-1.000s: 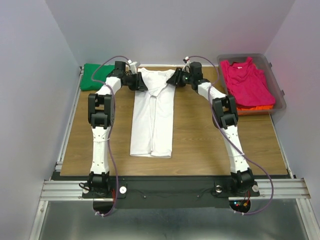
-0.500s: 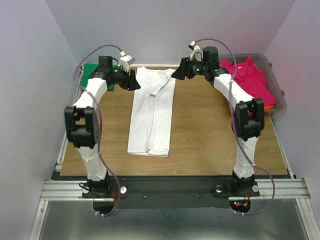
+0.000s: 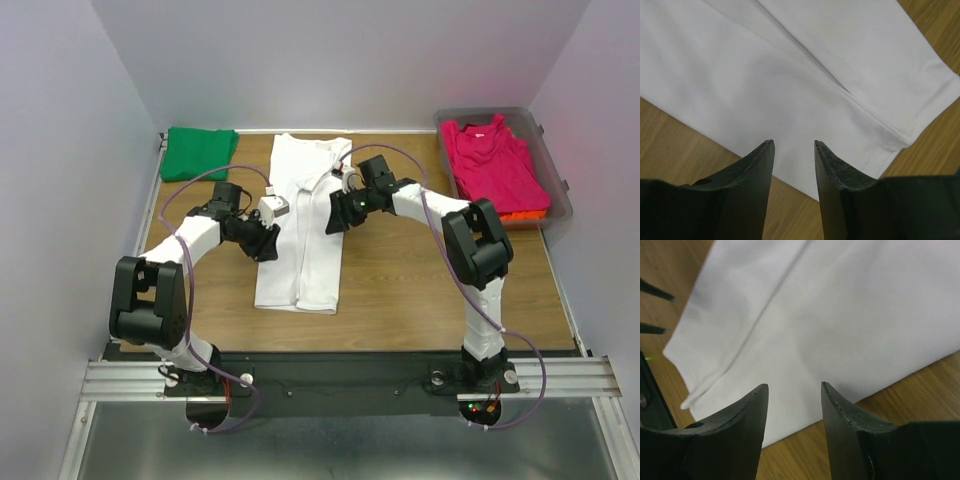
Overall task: Fold and stack the t-shirts
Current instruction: Fold the tshirt
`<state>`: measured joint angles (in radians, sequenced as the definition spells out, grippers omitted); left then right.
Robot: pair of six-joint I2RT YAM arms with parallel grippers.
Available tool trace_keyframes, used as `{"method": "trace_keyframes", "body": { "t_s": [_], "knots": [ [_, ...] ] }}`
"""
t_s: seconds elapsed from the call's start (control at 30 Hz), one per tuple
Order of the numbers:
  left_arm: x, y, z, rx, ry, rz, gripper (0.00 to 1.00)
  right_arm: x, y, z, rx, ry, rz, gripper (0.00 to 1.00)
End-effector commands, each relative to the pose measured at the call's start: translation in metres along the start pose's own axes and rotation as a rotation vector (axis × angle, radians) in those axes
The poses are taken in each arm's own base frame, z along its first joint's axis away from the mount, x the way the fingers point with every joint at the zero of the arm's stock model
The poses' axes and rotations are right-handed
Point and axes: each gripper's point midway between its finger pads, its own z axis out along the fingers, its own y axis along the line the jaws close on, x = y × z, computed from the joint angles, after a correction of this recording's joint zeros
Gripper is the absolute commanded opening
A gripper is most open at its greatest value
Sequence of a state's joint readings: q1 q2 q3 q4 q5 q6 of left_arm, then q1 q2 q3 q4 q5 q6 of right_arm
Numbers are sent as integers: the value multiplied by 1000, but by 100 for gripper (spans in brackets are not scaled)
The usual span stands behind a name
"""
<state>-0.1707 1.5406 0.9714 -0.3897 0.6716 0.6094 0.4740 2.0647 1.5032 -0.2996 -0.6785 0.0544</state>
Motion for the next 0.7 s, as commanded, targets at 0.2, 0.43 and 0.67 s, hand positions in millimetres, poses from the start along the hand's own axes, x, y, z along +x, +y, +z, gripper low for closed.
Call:
{"method": "trace_keyframes", "body": {
  "t_s": [0.2,0.43,0.67],
  "knots": [
    [12,-16,-21,-110,21,253,49,28,-48,10,139,71,-72,49],
    [30,-40,-29,-92,40,400,49,25,-54,-15,174,106,-166,48],
    [44,-69,-35,-18,43,643,48,0,-26,-63,209,75,-358,52]
  ]
}}
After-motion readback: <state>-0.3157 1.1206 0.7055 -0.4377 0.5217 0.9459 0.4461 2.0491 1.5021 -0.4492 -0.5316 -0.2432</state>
